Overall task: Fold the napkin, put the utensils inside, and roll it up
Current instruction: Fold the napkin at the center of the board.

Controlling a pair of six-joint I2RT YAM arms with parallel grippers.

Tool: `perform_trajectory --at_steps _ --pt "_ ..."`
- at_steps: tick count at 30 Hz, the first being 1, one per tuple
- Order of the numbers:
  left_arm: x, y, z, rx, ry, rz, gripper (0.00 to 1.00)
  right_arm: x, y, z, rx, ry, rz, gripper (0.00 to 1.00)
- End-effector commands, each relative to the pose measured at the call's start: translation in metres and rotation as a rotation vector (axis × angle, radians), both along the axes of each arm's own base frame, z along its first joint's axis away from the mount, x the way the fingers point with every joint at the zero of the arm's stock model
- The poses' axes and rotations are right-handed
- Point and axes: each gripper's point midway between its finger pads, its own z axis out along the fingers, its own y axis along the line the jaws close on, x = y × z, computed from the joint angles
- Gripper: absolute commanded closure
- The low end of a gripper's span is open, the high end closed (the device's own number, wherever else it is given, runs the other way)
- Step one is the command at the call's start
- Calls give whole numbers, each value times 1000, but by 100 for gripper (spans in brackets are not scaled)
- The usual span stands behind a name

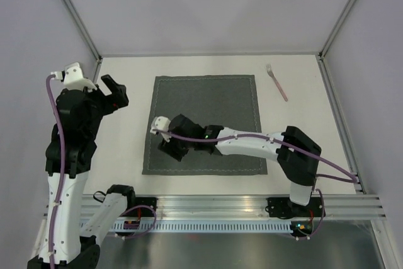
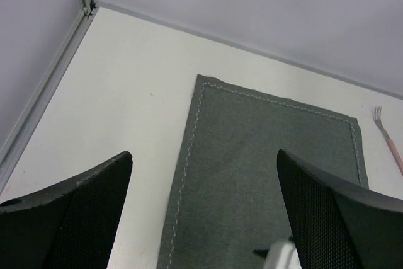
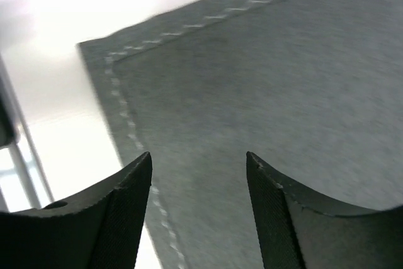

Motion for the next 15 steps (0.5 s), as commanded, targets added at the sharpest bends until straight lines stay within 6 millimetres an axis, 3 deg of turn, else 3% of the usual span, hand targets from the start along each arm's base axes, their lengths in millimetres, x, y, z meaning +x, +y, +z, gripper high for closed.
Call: perform_trajectory --at_steps 1,3,7,15 --pt "0 2 23 -27 -15 23 0 -17 37 8 29 -102 10 34" --pt "1 -1 36 -32 -31 8 0 -39 57 10 45 -129 50 36" --pt "2 -4 45 -38 -42 -8 0 -63 84 -9 22 -121 80 41" --pt "4 -3 39 -21 -15 -6 0 -74 117 -29 17 -102 65 47"
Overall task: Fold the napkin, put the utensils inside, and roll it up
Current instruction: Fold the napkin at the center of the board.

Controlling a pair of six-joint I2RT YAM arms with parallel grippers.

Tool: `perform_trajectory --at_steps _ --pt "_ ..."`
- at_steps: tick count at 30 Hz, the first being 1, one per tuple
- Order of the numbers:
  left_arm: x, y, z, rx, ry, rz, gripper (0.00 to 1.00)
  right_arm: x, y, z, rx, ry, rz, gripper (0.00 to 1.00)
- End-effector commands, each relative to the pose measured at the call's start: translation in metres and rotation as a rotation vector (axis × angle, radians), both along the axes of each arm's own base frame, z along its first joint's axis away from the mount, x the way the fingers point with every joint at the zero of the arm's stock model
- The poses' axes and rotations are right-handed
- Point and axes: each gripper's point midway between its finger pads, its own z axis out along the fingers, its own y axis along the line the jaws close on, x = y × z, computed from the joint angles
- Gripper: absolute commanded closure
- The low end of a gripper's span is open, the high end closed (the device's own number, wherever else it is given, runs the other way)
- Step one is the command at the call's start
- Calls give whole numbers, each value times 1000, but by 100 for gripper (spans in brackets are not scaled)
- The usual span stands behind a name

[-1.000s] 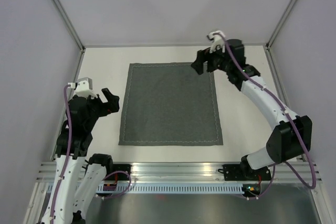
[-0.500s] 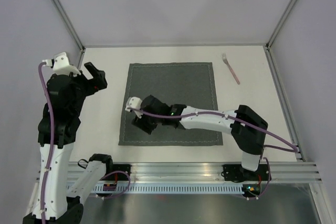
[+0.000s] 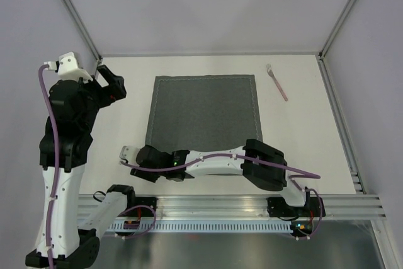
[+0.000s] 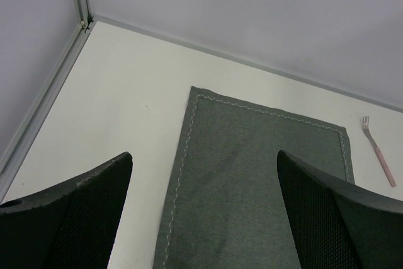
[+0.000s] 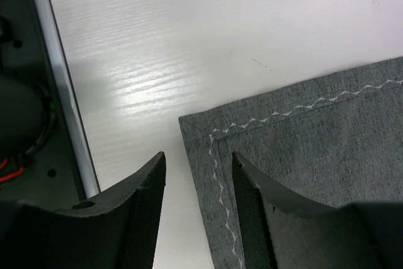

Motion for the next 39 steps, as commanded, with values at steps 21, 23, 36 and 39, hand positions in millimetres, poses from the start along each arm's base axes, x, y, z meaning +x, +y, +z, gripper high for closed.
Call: perform_trajectory --at_steps 21,23,36,39 --pt "2 4 -12 26 63 14 0 5 38 -33 -75 -83 -157 52" --pt "3 3 -14 25 71 11 0 8 35 -36 -88 -96 -169 52" --pt "4 3 -19 26 81 11 0 4 28 -51 -133 -97 -177 51" --pt "3 4 -20 30 84 12 0 0 30 -59 -139 -77 -160 51"
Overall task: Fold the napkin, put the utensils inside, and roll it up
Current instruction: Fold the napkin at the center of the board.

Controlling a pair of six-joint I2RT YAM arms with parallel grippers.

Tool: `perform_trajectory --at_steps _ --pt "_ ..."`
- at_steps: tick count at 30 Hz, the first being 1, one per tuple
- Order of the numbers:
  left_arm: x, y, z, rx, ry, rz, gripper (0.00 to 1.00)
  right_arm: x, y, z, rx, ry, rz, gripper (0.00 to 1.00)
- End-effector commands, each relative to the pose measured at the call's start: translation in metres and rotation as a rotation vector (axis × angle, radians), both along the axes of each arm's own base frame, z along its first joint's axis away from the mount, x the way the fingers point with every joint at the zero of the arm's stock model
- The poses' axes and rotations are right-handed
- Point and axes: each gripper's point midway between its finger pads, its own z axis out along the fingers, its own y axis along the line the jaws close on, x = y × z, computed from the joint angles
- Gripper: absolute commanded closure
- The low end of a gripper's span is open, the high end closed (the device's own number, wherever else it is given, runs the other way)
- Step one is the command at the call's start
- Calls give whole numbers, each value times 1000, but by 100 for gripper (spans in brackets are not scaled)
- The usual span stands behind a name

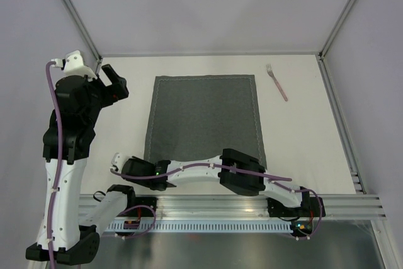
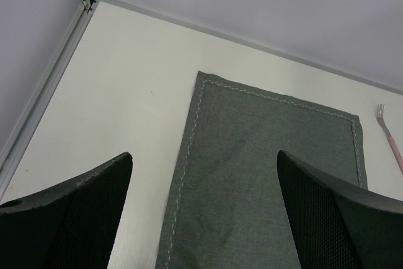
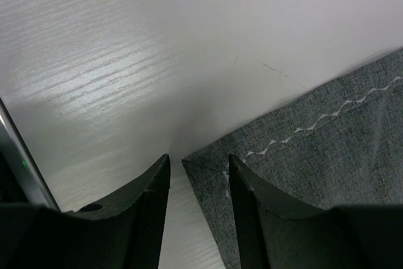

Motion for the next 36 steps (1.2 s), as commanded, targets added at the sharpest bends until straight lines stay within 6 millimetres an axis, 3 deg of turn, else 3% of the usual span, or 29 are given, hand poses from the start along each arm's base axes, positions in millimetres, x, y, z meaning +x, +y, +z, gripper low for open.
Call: perform_trajectory --at_steps 1,23,36 --pt "-4 4 -2 24 10 7 0 -5 3 -8 -18 9 3 51" --pt "-2 8 -9 44 29 23 0 2 -8 -11 -12 42 -45 55" --pt "-1 9 -15 46 43 32 0 8 -21 -26 -29 90 -65 56"
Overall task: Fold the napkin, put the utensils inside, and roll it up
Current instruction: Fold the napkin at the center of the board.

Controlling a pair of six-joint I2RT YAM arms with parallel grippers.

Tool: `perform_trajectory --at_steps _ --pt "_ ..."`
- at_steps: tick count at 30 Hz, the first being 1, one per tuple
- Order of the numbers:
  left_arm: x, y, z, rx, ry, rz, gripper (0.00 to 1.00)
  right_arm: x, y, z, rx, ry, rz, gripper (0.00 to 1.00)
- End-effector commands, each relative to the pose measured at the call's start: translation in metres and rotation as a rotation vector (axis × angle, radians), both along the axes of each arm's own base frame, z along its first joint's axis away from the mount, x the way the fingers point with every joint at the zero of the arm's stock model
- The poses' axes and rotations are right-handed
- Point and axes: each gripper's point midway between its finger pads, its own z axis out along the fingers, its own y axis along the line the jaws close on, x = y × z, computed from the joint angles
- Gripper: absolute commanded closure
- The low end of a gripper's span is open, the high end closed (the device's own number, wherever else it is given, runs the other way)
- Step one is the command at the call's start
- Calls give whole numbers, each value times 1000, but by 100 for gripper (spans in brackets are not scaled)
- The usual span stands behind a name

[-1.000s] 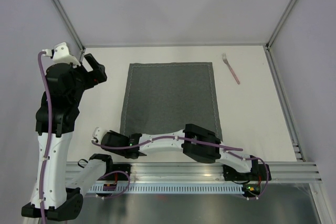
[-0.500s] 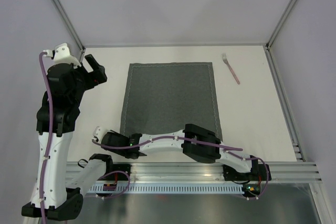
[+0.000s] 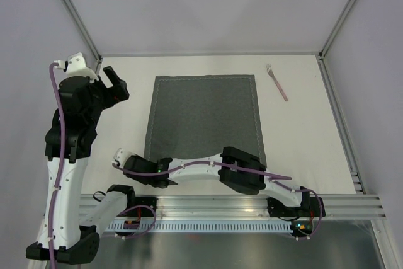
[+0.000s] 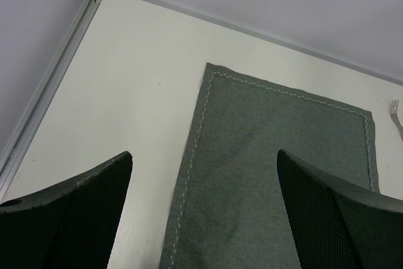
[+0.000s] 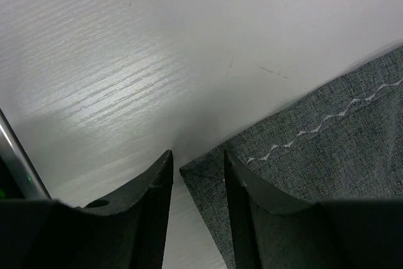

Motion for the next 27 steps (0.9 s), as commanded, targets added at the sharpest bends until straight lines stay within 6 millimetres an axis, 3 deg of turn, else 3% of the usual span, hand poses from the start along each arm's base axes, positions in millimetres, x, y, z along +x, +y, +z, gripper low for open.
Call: perform_trajectory --at_steps 1,18,23,27 --pt "-1 5 -3 33 13 10 0 2 -26 -21 -95 35 -16 56" --pt "1 6 -5 42 21 15 0 0 -40 -33 -109 111 -7 63" --pt "2 7 -6 44 23 20 0 -5 -37 -36 -107 138 12 75" --pt "1 9 -4 48 18 29 1 -4 -33 -26 -102 128 24 93"
